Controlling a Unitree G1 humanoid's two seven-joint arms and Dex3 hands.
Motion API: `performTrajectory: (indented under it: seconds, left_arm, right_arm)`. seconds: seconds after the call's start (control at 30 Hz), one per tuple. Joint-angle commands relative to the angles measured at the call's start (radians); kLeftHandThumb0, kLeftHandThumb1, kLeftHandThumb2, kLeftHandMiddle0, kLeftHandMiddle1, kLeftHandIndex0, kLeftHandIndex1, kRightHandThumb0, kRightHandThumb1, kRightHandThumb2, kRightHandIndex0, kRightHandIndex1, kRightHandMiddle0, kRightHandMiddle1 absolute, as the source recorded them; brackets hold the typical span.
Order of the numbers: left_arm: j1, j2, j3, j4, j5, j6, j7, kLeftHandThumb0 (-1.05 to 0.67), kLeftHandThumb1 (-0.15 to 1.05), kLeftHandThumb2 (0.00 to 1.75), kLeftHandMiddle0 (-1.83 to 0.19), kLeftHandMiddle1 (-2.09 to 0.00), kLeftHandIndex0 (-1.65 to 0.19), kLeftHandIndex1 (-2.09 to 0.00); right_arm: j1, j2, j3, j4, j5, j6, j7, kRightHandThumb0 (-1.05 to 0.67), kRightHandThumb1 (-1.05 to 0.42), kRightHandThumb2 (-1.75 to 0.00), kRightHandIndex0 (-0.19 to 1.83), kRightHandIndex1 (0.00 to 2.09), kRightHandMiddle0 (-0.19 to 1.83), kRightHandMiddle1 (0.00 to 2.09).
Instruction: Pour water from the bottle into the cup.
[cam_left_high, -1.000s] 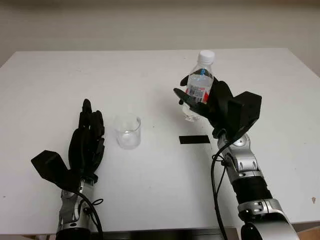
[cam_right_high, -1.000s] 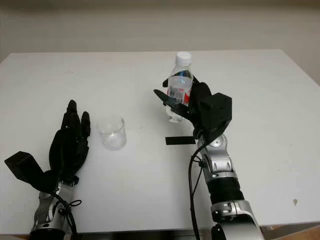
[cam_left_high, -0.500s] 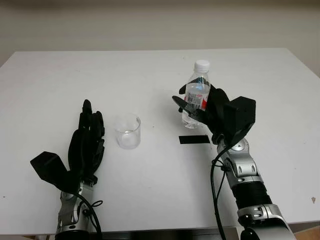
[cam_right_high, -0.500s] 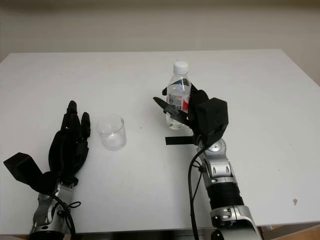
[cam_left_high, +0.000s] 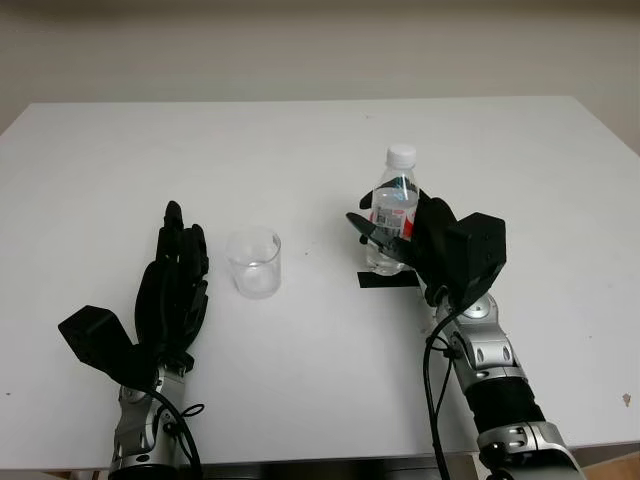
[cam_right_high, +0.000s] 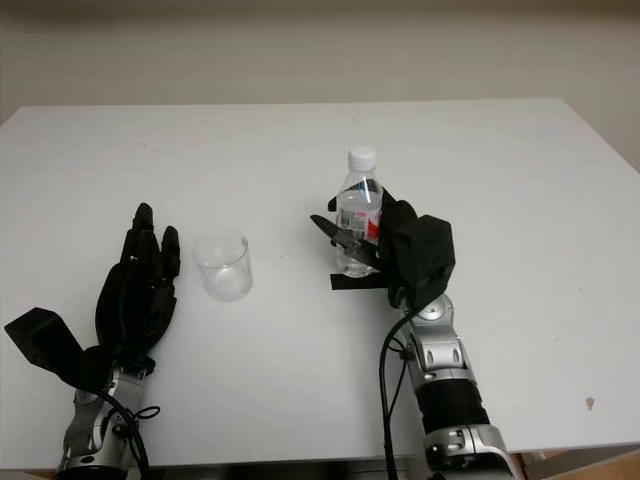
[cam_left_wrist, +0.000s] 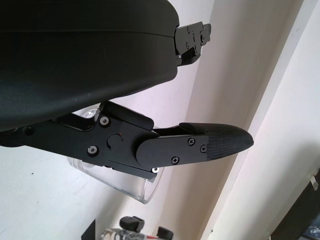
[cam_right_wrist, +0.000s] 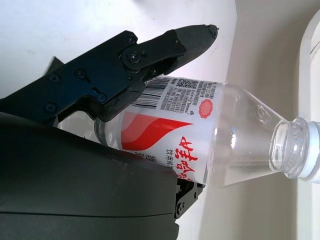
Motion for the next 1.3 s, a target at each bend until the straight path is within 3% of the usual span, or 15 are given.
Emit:
performTrajectory:
  seconds: [0.0,0.4,0.97,1.1,1.13,1.17,1.2,1.27]
  left_arm:
    - [0.048,0.005,0.002,0.042,0.011,0.012,0.004,-0.75,1.05,0.47,0.19,-0.04,0.18,-0.03]
    - [0.044,0.017,0.005,0.037,0.001,0.026,-0.008,-0.76,1.05,0.46,0.19,-0.05,0.19,-0.02]
    - [0.044,0.010,0.006,0.044,0.002,0.019,-0.008,-0.75,1.05,0.45,0.19,-0.05,0.19,-0.03]
    - [0.049,0.011,0.005,0.041,0.004,0.016,-0.009,-0.75,1.05,0.45,0.19,-0.05,0.19,-0.04]
    - [0.049,0.011,0.004,0.042,0.005,0.015,-0.010,-0.75,1.05,0.46,0.19,-0.05,0.19,-0.04]
    - [0.050,0.012,0.005,0.040,0.004,0.016,-0.010,-0.76,1.05,0.46,0.19,-0.05,0.19,-0.04]
    - [0.051,0.012,0.005,0.039,0.003,0.018,-0.010,-0.76,1.05,0.46,0.19,-0.05,0.18,-0.04]
    - [0.052,0.013,0.005,0.037,0.004,0.021,-0.008,-0.76,1.05,0.46,0.19,-0.05,0.18,-0.04]
  right_arm:
    - [0.012,0.006,-0.007,-0.025,0.000,-0.015,-0.009,-0.36,-1.05,-0.35,1.41,2.09,1.04,2.09]
    - [0.061,0.009,-0.021,-0.028,0.013,-0.028,-0.013,-0.39,-1.05,-0.33,1.36,2.09,0.97,2.09]
    - [0.021,0.005,-0.018,0.040,-0.004,-0.092,-0.014,-0.38,-1.05,-0.34,1.34,2.09,0.95,2.09]
    - [0.016,0.003,-0.017,0.039,0.004,-0.085,0.013,-0.45,-1.05,-0.26,1.30,2.09,0.90,2.09]
    - [0.017,0.006,-0.020,0.037,0.011,-0.082,0.019,-0.48,-1.05,-0.21,1.26,2.09,0.85,2.09]
    - [0.019,0.010,-0.023,0.036,0.019,-0.085,0.026,-0.53,-1.05,-0.16,1.09,2.09,0.66,2.09]
    - [0.021,0.012,-0.024,0.034,0.028,-0.084,0.035,-0.59,-1.04,-0.10,0.66,2.09,0.35,2.06]
    - [0.024,-0.001,-0.010,0.036,0.013,-0.095,0.056,-0.66,-1.02,-0.07,0.15,2.02,0.08,1.85]
